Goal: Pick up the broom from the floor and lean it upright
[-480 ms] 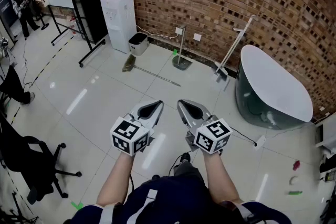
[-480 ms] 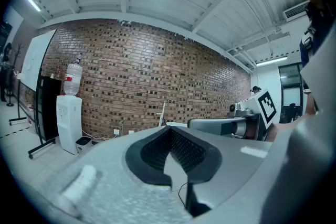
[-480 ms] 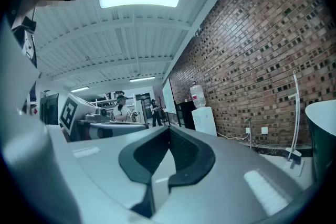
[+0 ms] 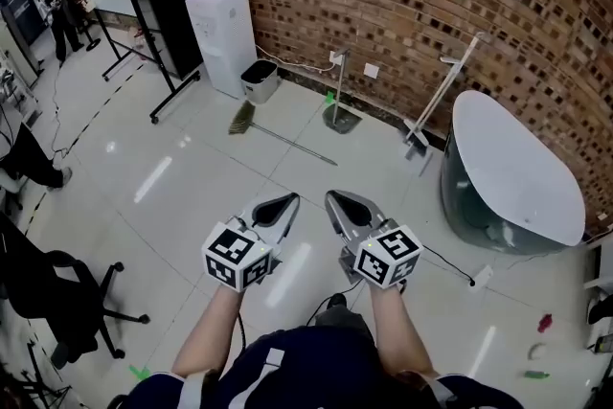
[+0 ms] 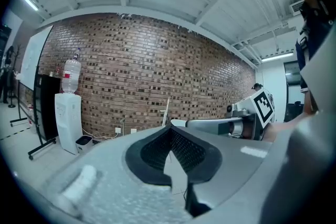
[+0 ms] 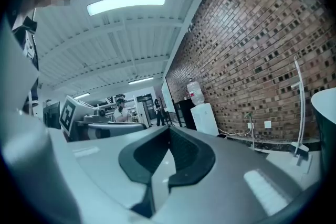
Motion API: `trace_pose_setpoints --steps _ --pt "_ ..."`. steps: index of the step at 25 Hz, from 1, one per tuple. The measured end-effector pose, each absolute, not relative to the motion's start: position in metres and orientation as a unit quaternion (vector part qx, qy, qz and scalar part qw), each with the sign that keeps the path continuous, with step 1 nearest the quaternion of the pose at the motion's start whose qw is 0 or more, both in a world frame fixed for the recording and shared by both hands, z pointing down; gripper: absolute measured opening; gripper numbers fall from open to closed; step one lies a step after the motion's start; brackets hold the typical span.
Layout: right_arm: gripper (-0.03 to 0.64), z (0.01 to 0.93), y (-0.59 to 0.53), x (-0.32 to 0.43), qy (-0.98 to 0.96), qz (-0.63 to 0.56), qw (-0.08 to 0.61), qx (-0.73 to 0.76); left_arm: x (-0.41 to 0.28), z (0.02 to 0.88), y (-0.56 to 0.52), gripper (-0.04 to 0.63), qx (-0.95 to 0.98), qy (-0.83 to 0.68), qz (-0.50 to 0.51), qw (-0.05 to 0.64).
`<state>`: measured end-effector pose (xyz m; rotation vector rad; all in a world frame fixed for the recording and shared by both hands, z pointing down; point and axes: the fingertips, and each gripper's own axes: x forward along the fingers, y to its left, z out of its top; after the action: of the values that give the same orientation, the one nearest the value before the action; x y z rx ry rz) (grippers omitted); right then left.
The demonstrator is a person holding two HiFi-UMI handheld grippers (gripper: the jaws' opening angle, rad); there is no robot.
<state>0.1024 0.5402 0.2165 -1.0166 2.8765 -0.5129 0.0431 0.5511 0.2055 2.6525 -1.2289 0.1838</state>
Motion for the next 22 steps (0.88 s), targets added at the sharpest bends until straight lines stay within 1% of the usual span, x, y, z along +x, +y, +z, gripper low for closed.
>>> trace_pose_setpoints --steps 6,11,16,22 --pt "0.003 0.236 0.504 0.119 0.938 -0.191 0.013 -0.290 0.057 0.219 0.506 0.000 0.880 -0.454 0.072 0.122" --pt "0.003 0.245 0.468 0.122 0.938 -0.201 0.002 -0.281 0.055 0.217 0.469 0.000 0.870 -0.470 0.072 0.128" --pt "0.003 0.252 0.436 0.100 0.936 -0.201 -0.009 -0.288 0.029 0.235 0.442 0.002 0.875 -0.458 0.069 0.144" --pt "0.003 0.256 0.390 0.067 0.924 -0.186 -0.029 -0.333 -0.007 0.246 0.392 0.000 0.892 -0.424 0.049 0.149"
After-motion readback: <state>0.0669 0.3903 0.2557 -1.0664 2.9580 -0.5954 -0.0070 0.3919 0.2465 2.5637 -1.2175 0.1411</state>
